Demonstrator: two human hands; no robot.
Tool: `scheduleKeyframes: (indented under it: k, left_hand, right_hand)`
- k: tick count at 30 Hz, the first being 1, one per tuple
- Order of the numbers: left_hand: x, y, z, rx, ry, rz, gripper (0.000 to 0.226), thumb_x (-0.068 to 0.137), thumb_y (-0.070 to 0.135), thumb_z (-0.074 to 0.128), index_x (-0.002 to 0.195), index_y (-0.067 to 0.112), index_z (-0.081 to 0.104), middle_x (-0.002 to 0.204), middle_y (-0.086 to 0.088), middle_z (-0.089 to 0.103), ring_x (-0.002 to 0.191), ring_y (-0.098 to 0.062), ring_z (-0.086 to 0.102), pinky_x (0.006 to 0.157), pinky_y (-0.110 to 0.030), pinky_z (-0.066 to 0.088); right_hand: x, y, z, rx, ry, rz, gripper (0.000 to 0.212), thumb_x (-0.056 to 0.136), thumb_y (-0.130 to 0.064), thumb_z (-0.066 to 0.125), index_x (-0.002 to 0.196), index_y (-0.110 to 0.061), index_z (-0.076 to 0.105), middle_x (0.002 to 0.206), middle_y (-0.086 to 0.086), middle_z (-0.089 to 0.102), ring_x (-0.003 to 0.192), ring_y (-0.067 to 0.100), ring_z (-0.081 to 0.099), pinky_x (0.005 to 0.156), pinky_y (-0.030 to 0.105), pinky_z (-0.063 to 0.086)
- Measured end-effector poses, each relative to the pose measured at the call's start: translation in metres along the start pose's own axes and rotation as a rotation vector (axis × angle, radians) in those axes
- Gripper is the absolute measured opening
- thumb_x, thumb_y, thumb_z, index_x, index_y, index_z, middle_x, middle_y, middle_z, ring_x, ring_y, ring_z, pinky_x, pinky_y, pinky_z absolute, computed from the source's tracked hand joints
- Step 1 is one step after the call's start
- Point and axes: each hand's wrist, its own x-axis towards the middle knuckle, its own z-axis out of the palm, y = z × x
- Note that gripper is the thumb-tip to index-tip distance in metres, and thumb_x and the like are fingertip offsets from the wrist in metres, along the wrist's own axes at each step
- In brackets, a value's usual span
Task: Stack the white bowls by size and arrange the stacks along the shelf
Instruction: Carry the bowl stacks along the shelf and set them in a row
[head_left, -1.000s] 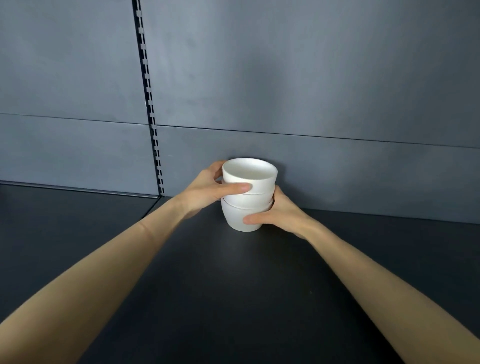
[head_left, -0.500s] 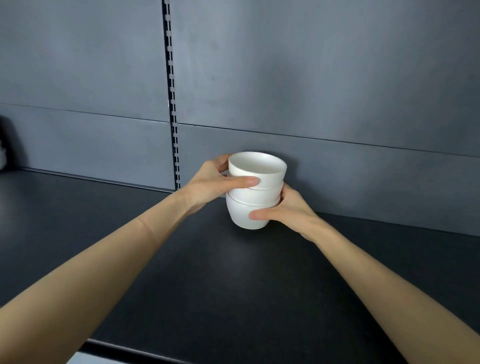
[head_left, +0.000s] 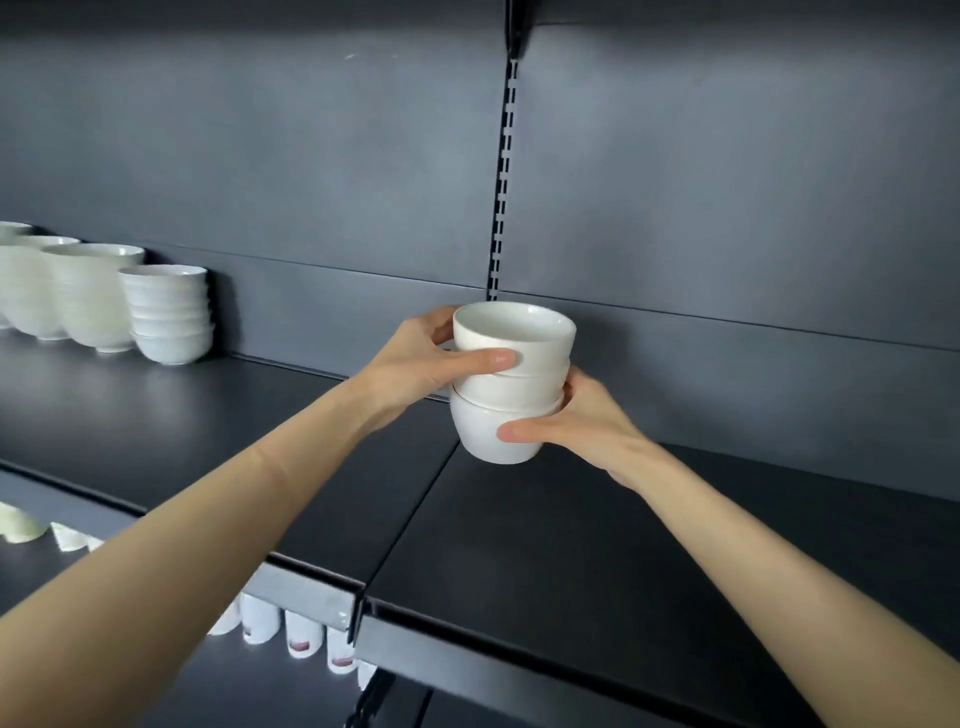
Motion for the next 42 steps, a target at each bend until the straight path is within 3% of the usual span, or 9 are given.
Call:
scheduleKeyframes:
  k: [3, 6, 10, 15, 23, 28, 34, 39, 42]
  left_hand:
    - [-0.027, -0.001, -0.049, -0.003, 0.022, 0.003, 0.069, 0.055, 0.043, 0.083, 0.118, 0.027, 0.06, 0.113, 0.011, 0.07, 0.106, -0.007, 0.066, 0.087, -0.034, 0.056]
    - [-0.054, -0.003, -0.105, 0.02, 0.041, -0.002, 0.075, 0.054, 0.044, 0.083, 0.122, 0.024, 0.059, 0.114, 0.01, 0.07, 0.106, -0.008, 0.066, 0.09, -0.034, 0.055]
    - [-0.083, -0.011, -0.173, 0.026, 0.057, -0.015, 0.067, 0.057, 0.039, 0.084, 0.118, 0.026, 0.06, 0.112, 0.011, 0.071, 0.106, -0.007, 0.066, 0.087, -0.029, 0.055]
    - [-0.095, -0.021, -0.241, 0.053, 0.07, -0.029, 0.079, 0.049, 0.048, 0.082, 0.121, 0.024, 0.059, 0.112, 0.01, 0.071, 0.105, -0.007, 0.066, 0.086, -0.03, 0.055]
    - [-0.069, -0.048, -0.32, 0.033, 0.094, -0.016, 0.072, 0.055, 0.041, 0.084, 0.12, 0.02, 0.06, 0.109, 0.008, 0.072, 0.101, -0.006, 0.068, 0.08, -0.025, 0.057]
    - [-0.039, -0.075, -0.36, 0.022, 0.092, -0.031, 0.043, 0.077, 0.023, 0.077, 0.117, 0.022, 0.061, 0.1, 0.012, 0.072, 0.086, 0.002, 0.068, 0.063, -0.012, 0.051]
    - [-0.002, -0.1, -0.402, 0.01, 0.064, -0.049, 0.047, 0.075, 0.025, 0.077, 0.119, 0.02, 0.06, 0.109, 0.01, 0.071, 0.098, -0.003, 0.067, 0.08, -0.021, 0.054]
    - [0.027, -0.128, -0.427, -0.002, -0.038, -0.057, 0.046, 0.078, 0.024, 0.075, 0.121, 0.019, 0.059, 0.112, 0.007, 0.071, 0.1, -0.004, 0.067, 0.078, -0.019, 0.055]
    - [0.043, -0.148, -0.438, -0.042, -0.114, -0.058, 0.033, 0.081, 0.018, 0.073, 0.112, 0.023, 0.061, 0.106, 0.007, 0.071, 0.092, -0.001, 0.068, 0.07, -0.016, 0.055]
  right_hand:
    - [0.006, -0.019, 0.051, -0.008, -0.015, 0.002, 0.068, 0.055, -0.017, 0.089, 0.114, -0.033, 0.058, 0.108, -0.013, 0.069, 0.1, 0.004, 0.065, 0.081, 0.027, 0.055]
    - [0.014, -0.039, 0.109, 0.004, -0.013, 0.009, 0.083, 0.047, -0.026, 0.089, 0.123, -0.026, 0.055, 0.11, -0.011, 0.068, 0.101, 0.005, 0.064, 0.083, 0.028, 0.055]
    - [0.022, -0.064, 0.181, 0.016, -0.045, -0.023, 0.071, 0.059, -0.012, 0.089, 0.121, -0.024, 0.056, 0.108, -0.011, 0.068, 0.098, 0.002, 0.064, 0.076, 0.02, 0.053]
    - [0.046, -0.084, 0.243, 0.025, -0.053, -0.015, 0.069, 0.059, -0.011, 0.089, 0.119, -0.024, 0.058, 0.108, -0.01, 0.07, 0.099, 0.006, 0.065, 0.08, 0.024, 0.054]
    - [0.117, -0.096, 0.297, -0.013, -0.092, -0.02, 0.05, 0.066, -0.006, 0.084, 0.094, -0.036, 0.057, 0.091, -0.023, 0.066, 0.076, -0.015, 0.062, 0.06, 0.005, 0.047]
    - [0.17, -0.087, 0.325, -0.041, -0.076, 0.009, 0.052, 0.064, -0.01, 0.086, 0.097, -0.037, 0.056, 0.095, -0.022, 0.066, 0.084, -0.009, 0.063, 0.065, 0.011, 0.049]
    - [0.217, -0.081, 0.351, -0.027, -0.054, 0.028, 0.053, 0.065, -0.007, 0.085, 0.093, -0.04, 0.054, 0.095, -0.023, 0.065, 0.081, -0.013, 0.06, 0.061, 0.005, 0.048]
    - [0.244, -0.07, 0.371, -0.024, 0.01, 0.079, 0.057, 0.064, -0.009, 0.086, 0.097, -0.041, 0.054, 0.1, -0.022, 0.066, 0.09, -0.009, 0.061, 0.068, 0.011, 0.05]
    - [0.255, -0.06, 0.384, -0.036, 0.083, 0.13, 0.059, 0.061, -0.01, 0.087, 0.1, -0.039, 0.054, 0.104, -0.018, 0.067, 0.097, -0.001, 0.063, 0.076, 0.018, 0.052]
